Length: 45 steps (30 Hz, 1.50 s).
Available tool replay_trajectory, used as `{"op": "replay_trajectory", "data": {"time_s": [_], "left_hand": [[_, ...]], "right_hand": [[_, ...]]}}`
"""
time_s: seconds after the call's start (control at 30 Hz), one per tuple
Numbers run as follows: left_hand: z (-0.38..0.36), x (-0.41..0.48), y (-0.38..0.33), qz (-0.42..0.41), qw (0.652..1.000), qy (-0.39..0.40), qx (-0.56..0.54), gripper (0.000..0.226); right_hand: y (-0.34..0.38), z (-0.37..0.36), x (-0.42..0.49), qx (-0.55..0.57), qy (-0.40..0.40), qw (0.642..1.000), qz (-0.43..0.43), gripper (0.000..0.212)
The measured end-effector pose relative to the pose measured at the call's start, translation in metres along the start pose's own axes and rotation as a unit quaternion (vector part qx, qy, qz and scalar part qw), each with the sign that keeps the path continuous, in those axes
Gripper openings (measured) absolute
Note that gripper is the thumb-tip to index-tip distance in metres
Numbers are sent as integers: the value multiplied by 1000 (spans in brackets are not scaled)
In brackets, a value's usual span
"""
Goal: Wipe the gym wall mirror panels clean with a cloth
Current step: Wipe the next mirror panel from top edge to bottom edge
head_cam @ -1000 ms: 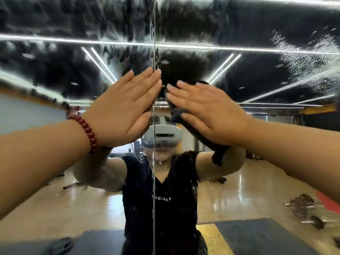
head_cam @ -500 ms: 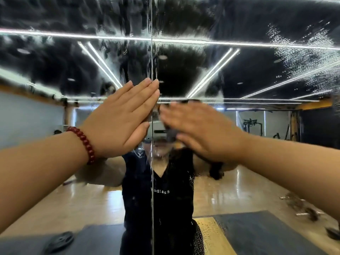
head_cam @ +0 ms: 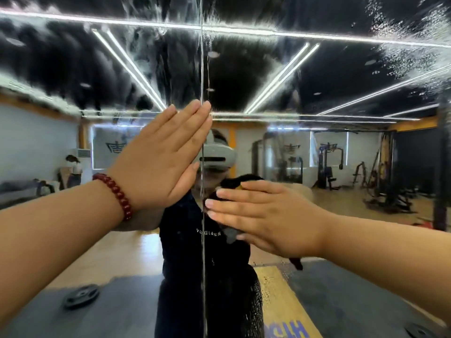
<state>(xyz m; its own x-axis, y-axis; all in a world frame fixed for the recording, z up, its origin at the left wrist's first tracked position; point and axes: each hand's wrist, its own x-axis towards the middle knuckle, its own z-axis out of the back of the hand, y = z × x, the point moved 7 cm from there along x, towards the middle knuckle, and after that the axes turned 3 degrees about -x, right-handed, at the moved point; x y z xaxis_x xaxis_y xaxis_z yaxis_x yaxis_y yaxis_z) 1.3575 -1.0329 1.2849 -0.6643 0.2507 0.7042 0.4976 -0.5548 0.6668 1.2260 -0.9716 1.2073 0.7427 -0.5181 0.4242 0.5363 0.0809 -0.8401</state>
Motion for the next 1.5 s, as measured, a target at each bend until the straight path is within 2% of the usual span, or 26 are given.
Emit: {"op": "replay_trajectory", "data": {"time_s": [0.1, 0.17, 0.23, 0.37, 0.43, 0.57, 0.73, 0.83, 1.0, 1.1, 1.2, 1.33, 1.5], "left_hand": [[-1, -4, -3, -22, 1000, 2, 7, 65], [0, -5, -4, -26, 1000, -3, 4, 65], [0, -5, -4, -25, 1000, -3, -4, 65], [-1, -5, -5, -22, 1000, 4, 0, 64], [0, -5, -5, -21, 1000, 7, 1, 64], [12, 3, -4, -6, 999, -5, -31, 61], [31, 47, 10, 4, 1000, -22, -15, 61], [33, 76, 21, 13, 1000, -21, 2, 64], [38, 126, 45, 65, 997, -40, 7, 68], [44, 158, 64, 98, 994, -46, 9, 73], [49, 185, 84, 137, 990, -31, 3, 84], [54, 215, 106, 170, 985, -3, 30, 80], [67, 253, 135, 183, 982, 4, 39, 71]], "right_hand": [[-60, 25, 26, 16, -57, 986, -158, 54], [-77, 34, 34, 8, -81, 974, -210, 55], [-59, 27, 31, -8, -82, 982, -170, 53], [4, 2, 1, -25, -22, 999, 2, 48], [1, 3, 0, -16, -16, 1000, 14, 48], [-59, 26, 23, -10, -49, 992, -112, 51], [-122, 54, 22, 11, -97, 962, -256, 54], [-139, 56, -2, 16, -141, 937, -320, 53], [-201, 72, -22, 69, -224, 871, -431, 54], [-251, 100, -9, 74, -249, 859, -441, 42], [-293, 120, 14, 49, -198, 880, -429, 43], [-337, 135, 47, 46, -143, 909, -390, 45], [-384, 161, 65, 98, -189, 905, -369, 42]]}}
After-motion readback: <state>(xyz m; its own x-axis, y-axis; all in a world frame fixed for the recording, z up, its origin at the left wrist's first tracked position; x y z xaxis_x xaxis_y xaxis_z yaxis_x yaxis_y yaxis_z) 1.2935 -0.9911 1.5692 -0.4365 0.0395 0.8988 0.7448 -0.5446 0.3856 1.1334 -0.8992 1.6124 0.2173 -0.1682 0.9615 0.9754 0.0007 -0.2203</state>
